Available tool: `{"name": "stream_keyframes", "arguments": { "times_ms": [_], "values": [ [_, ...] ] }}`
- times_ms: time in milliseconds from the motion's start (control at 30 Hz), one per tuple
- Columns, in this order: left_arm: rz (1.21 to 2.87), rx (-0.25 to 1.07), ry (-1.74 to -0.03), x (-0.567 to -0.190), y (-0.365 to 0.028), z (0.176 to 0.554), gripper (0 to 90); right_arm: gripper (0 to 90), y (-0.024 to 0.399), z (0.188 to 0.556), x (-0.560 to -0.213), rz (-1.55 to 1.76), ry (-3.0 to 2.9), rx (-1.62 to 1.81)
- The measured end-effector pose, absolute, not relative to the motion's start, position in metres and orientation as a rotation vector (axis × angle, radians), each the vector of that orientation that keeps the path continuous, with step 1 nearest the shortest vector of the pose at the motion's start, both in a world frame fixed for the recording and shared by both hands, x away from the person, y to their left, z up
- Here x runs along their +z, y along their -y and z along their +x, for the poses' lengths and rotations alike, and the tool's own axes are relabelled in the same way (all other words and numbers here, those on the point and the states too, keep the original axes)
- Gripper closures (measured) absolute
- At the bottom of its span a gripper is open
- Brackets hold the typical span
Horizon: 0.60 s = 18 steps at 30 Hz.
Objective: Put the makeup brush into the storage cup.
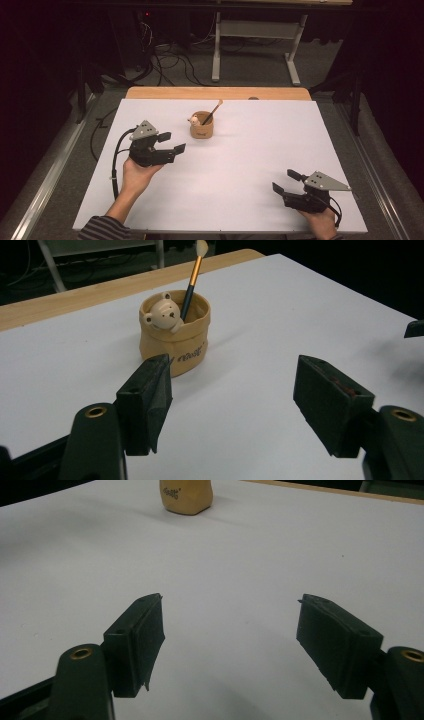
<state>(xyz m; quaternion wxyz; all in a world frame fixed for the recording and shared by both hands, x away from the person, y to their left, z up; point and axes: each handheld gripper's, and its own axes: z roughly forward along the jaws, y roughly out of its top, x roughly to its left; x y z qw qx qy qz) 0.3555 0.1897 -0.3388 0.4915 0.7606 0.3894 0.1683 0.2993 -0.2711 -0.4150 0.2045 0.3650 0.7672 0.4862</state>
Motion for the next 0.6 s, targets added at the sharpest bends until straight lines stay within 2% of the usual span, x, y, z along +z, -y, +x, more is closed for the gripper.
{"name": "stream_keyframes", "arguments": {
  "times_ms": [600],
  "values": [
    [1.832, 0.390, -0.937, -0.347, -0.191, 0.343, 32.4, 28.7, 0.271, 0.300, -0.415, 1.018, -2.141, 1.355]
  ]
}}
